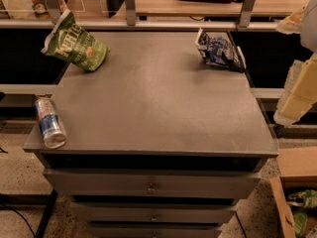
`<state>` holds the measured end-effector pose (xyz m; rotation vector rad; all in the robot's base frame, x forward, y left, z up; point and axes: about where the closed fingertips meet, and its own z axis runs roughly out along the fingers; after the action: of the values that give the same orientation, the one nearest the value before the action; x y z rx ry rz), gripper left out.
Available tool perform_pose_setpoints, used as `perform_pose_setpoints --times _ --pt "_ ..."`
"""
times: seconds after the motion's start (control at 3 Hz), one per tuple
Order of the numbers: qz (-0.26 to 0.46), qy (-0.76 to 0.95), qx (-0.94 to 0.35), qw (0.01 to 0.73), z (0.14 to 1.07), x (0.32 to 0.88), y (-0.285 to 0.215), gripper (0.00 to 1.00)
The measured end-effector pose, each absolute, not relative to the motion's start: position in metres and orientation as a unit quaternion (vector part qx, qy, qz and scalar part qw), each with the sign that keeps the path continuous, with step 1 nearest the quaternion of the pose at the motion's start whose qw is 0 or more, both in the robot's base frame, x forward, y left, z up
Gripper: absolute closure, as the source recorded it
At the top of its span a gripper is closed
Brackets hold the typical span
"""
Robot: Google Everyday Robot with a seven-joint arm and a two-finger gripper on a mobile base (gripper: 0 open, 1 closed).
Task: Move blue chip bag near green jalapeno chip bag
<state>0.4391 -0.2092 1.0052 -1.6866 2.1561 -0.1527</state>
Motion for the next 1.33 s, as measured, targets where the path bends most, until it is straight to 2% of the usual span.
perform_pose_setpoints --times 0.33,0.67,1.33 --pt "-0.057 0.772 -0.599 0.204 1.007 0.444 -0.21 0.0" --pt "-0.091 0.763 -0.605 0.21 1.011 0.472 -0.208 0.0" --pt "-0.173 0.743 -0.603 0.235 1.002 0.621 -0.219 0.0"
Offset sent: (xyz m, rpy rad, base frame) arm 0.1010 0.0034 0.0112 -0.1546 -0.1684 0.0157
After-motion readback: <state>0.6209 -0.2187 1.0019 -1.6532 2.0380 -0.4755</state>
